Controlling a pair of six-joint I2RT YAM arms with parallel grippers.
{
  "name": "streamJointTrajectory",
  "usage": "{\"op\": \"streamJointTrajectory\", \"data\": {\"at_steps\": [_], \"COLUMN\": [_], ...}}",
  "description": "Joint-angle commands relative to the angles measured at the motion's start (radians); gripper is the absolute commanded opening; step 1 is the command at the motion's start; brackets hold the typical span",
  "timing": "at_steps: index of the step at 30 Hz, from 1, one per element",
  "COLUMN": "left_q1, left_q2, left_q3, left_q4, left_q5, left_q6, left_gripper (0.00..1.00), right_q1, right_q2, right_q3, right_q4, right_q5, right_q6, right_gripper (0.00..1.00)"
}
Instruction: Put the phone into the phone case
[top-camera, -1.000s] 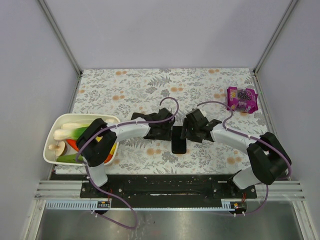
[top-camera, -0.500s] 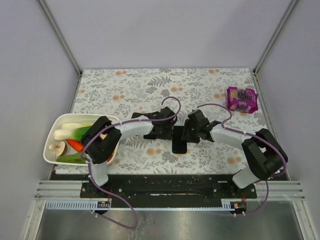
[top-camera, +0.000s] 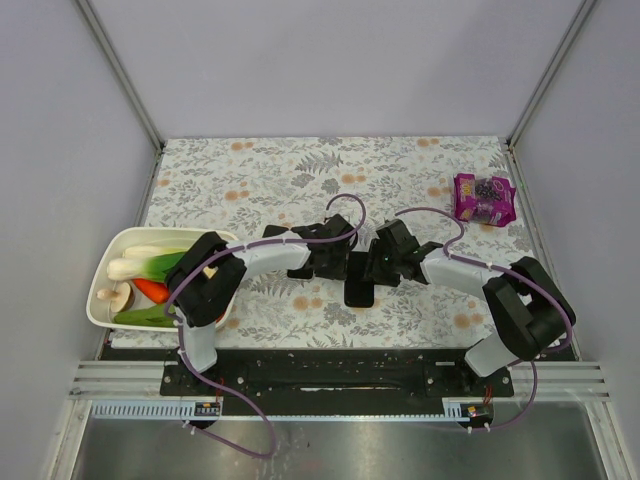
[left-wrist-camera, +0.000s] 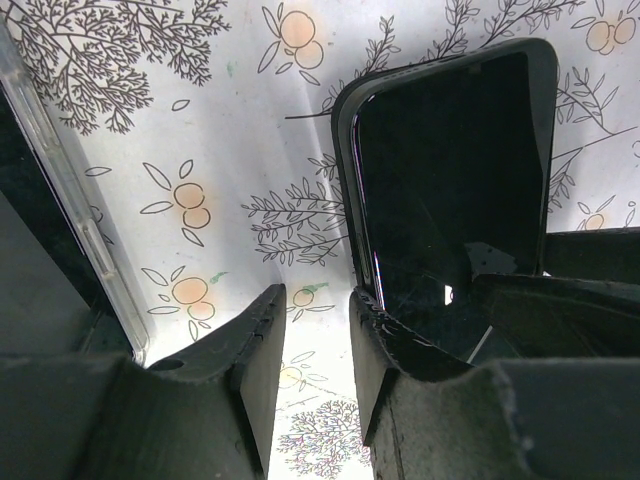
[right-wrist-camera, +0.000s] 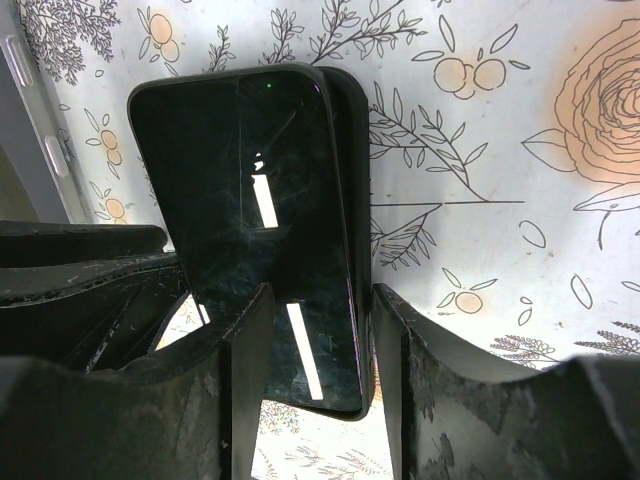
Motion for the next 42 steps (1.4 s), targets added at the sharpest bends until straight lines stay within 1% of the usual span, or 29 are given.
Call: {"op": "streamJointTrajectory", "data": {"at_steps": [1, 4, 7, 9, 14, 24, 32, 42], "left_q1": [-0.022, -0.022, -0.020, -0.020, -0.018, -0.025, -0.035, -0.045], "left_q2": [-0.002, -0.038, -0.084, -0.112, -0.163, -0.094, -0.040, -0.006], "left_q3": [0.007, -0.007, -0.004, -0.006, -0.024, 0.002, 0.025, 0.031], "left_q4": [0.060, 0.052, 0.028, 0.017, 0.021, 0.044, 0.052, 0.052], "left_q5": [0.000, -0.021, -0.050, -0.064, -0.040, 0.037, 0.052, 0.052], "left_q6": [-0.017, -0.018, -0.008, -0.007, -0.008, -0.004, -0.002, -0.001], "left_gripper": [0.36, 0.36, 0.38, 0.38, 0.38, 0.37, 0.36, 0.29], "right_q1": [0.000, 0.000, -0.006, -0.015, -0.032, -0.061, -0.061, -0.061], "right_q2": [-0.006, -0.012, -0.020, -0.025, -0.054, -0.112, -0.071, -0.017], "right_q3": [0.003, 0.008, 0.015, 0.015, -0.001, -0.048, -0.048, -0.031], "right_q4": [0.048, 0.042, 0.030, 0.028, 0.027, 0.021, 0.042, 0.065], "right_q5": [-0.022, -0.014, -0.008, -0.014, -0.020, -0.022, -0.061, -0.078], "right_q6": [0.006, 0.001, -0.012, -0.018, -0.025, -0.025, -0.023, -0.020], "right_gripper": [0.52, 0.53, 0.57, 0.63, 0.67, 0.64, 0.62, 0.57]}}
